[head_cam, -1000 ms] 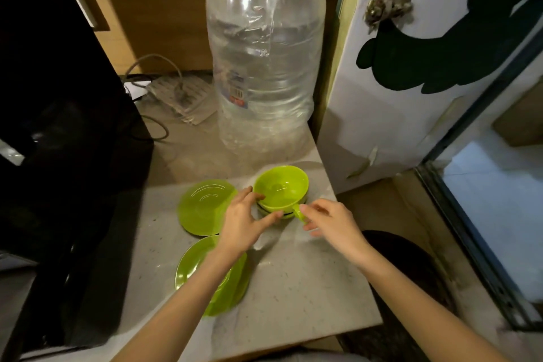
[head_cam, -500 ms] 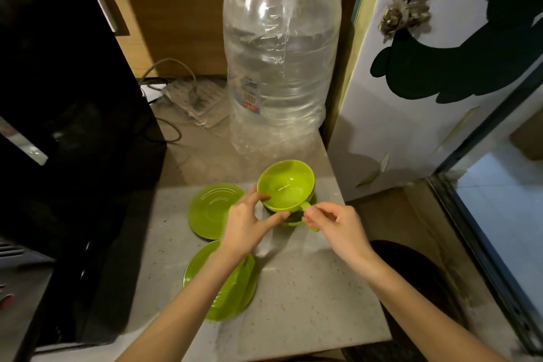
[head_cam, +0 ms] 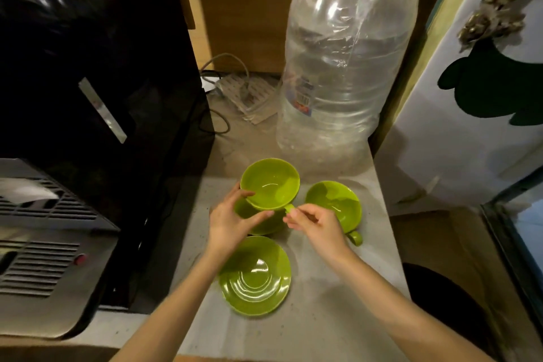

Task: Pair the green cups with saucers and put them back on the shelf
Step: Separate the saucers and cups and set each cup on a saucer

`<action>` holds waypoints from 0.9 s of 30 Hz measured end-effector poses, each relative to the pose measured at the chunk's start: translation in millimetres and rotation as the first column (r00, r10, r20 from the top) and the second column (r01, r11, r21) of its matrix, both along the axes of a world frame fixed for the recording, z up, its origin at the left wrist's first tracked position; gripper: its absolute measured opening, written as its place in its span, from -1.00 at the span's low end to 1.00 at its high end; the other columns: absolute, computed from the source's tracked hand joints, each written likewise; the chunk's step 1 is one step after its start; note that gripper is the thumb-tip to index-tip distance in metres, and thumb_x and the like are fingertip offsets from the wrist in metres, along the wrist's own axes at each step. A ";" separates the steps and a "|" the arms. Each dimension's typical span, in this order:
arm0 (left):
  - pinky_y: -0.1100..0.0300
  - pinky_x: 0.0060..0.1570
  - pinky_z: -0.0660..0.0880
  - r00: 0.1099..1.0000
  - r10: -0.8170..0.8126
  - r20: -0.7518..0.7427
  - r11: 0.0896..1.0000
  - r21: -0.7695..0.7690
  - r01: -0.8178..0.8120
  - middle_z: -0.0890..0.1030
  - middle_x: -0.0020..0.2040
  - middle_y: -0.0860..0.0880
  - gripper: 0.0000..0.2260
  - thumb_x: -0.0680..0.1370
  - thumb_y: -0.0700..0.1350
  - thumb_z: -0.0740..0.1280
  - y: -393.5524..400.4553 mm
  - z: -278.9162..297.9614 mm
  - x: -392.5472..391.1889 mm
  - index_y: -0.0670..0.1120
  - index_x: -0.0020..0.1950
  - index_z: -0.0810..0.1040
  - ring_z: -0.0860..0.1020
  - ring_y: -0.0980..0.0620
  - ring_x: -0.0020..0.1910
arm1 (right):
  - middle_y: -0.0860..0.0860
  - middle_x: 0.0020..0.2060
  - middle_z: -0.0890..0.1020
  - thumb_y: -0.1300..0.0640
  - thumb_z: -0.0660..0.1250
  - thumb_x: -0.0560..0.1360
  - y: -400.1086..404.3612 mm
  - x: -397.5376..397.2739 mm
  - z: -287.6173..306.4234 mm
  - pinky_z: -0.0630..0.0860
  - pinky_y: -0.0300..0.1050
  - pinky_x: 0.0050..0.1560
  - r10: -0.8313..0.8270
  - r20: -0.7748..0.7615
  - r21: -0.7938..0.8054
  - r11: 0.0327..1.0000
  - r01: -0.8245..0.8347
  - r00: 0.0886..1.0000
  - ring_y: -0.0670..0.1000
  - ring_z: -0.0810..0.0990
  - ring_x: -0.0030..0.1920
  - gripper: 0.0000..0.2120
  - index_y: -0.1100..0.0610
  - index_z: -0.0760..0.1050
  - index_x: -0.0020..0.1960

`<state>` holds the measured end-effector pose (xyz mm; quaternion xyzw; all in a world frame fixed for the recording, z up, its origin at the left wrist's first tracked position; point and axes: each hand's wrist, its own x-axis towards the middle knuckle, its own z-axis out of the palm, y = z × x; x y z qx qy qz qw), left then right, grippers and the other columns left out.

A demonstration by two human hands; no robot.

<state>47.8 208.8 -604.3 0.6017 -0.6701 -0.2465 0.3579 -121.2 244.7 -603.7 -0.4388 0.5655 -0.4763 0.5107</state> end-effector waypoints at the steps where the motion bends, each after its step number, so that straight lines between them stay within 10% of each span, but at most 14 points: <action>1: 0.55 0.02 0.20 1.000 0.009 -0.001 1.000 0.006 -0.009 0.57 0.23 -0.10 -0.54 0.19 0.09 0.54 0.4 -3.5 4.4 -0.05 0.01 0.60 0.46 0.16 0.13 | 0.19 -0.19 0.64 0.27 0.26 0.49 -0.7 3.7 -4.2 0.60 -0.19 -0.05 0.014 0.000 0.018 1.000 -0.014 1.000 0.09 0.64 -0.11 -0.89 0.25 0.56 -0.11; 6: 0.63 0.08 0.17 1.000 0.022 -0.010 1.000 0.012 -0.022 0.53 0.26 -0.18 -0.54 0.14 0.01 0.58 0.9 -19.1 16.8 -0.12 -0.03 0.62 0.41 0.16 0.18 | 0.20 -0.16 0.64 0.27 0.25 0.50 -1.2 14.9 -19.5 0.60 -0.26 -0.09 0.041 -0.003 0.092 0.995 -0.040 0.999 0.09 0.64 -0.06 -0.86 0.30 0.56 -0.05; 18: 0.46 0.16 0.26 0.999 -0.012 0.042 1.000 -0.010 0.012 0.48 0.30 -0.18 -0.55 0.20 -0.01 0.56 6.2 -23.4 16.5 -0.15 0.01 0.61 0.37 0.14 0.24 | 0.26 -0.14 0.68 0.19 0.27 0.49 -0.2 15.4 -24.0 0.53 0.25 0.07 0.066 -0.228 0.101 0.994 -0.044 0.971 0.19 0.64 -0.06 -0.82 0.28 0.60 -0.08; 27: 0.41 0.19 0.25 0.997 -0.014 0.071 1.000 0.000 0.014 0.47 0.33 -0.15 -0.52 0.22 0.02 0.54 10.8 -22.6 16.2 -0.12 0.07 0.58 0.36 0.10 0.30 | 0.22 -0.17 0.68 0.13 0.27 0.50 7.1 12.9 -16.8 0.54 0.13 -0.03 0.090 -0.325 0.063 0.995 -0.073 0.941 0.19 0.63 -0.08 -0.79 0.26 0.60 -0.08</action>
